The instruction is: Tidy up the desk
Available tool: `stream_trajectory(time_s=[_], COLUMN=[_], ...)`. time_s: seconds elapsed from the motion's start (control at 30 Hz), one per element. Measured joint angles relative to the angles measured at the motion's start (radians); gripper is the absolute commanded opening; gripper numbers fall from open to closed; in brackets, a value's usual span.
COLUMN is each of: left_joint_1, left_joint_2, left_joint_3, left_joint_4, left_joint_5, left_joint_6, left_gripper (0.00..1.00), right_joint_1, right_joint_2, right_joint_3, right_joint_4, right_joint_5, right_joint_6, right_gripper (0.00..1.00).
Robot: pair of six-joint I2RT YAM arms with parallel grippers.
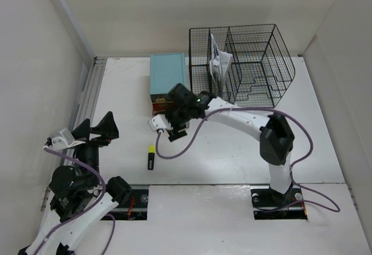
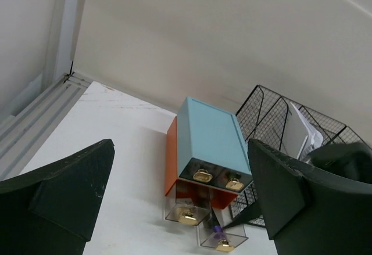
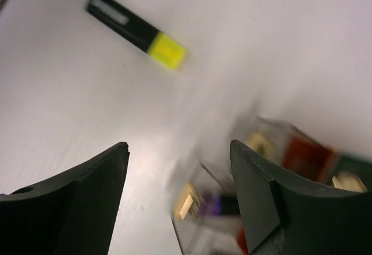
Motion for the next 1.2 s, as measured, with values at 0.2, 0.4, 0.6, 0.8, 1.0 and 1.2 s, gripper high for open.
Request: stream_trajectory(time_s=[0.2, 0.4, 0.6, 0.8, 1.0, 1.2], left_joint_1=[0.005, 0.005, 0.005, 0.005, 0.005, 0.005], left_joint_2=[-0.008, -0.008, -0.008, -0.008, -0.008, -0.032], left_joint_3=[-0.004, -0.006, -0.006, -0.006, -0.006, -0.006], left_joint_4=[0.019, 0.021, 0.025, 0.025, 0.025, 0.027], left_joint_5=[-0.006, -0.001, 0.003, 0.008, 0.008, 0.009], left_joint_6=[0.006, 0.006, 0.006, 0.006, 0.006, 0.006], left_gripper=[1.0, 1.0, 1.0, 1.0, 1.0, 1.0], right_joint_1=[0.122, 0.158, 0.191, 0.225, 0.241, 0.257], right_joint_2=[0.185, 0.297, 0.339, 0.397, 0.462, 0.513], right_joint_3=[0.054, 0.151, 0.219, 0.274, 0.37, 0.471], right_joint_4=[-0.076, -0.117, -0.126, -0.162, -0.248, -0.357], right_joint_5=[-0.05, -0.023, 0.035, 0.058, 0.075, 0.111], right_joint_6=[-0.163, -0.257, -0.3, -0.338, -0.391, -0.433], right_gripper=[0.72, 0.66, 0.66, 0.66, 0.66, 0.61])
